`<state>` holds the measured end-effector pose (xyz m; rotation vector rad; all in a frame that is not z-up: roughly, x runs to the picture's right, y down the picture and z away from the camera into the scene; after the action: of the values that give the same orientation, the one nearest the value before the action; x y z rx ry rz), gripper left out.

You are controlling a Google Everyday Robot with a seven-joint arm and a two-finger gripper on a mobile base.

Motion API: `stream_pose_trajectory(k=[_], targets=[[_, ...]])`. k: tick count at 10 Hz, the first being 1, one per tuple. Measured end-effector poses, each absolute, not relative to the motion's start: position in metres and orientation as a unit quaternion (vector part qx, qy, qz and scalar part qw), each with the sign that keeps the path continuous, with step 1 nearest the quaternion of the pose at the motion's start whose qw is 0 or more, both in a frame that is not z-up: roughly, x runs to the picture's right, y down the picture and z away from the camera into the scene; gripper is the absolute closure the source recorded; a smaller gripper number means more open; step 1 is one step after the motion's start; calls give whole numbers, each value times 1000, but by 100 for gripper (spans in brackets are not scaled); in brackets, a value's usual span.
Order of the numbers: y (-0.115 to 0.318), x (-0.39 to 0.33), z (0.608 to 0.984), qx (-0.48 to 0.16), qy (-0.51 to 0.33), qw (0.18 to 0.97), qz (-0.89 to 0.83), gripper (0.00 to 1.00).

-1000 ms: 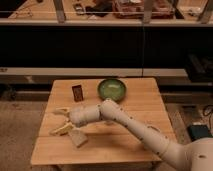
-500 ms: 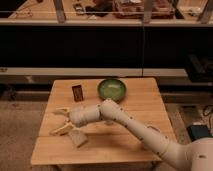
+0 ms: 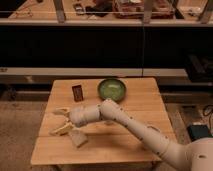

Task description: Knock the eraser over

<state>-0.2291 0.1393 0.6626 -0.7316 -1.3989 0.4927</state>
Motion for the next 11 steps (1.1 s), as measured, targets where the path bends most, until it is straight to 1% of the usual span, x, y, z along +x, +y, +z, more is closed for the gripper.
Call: stream_pose_trajectory(k=[6,8,9,11], targets=[[138,-229,662,-325,-622,678,218,34],[133,-224,658,-323,-611,691,211,34],[126,-219,652,-318,-598,707,201,34],[96,-204,626,-296,-561,755,166,34]])
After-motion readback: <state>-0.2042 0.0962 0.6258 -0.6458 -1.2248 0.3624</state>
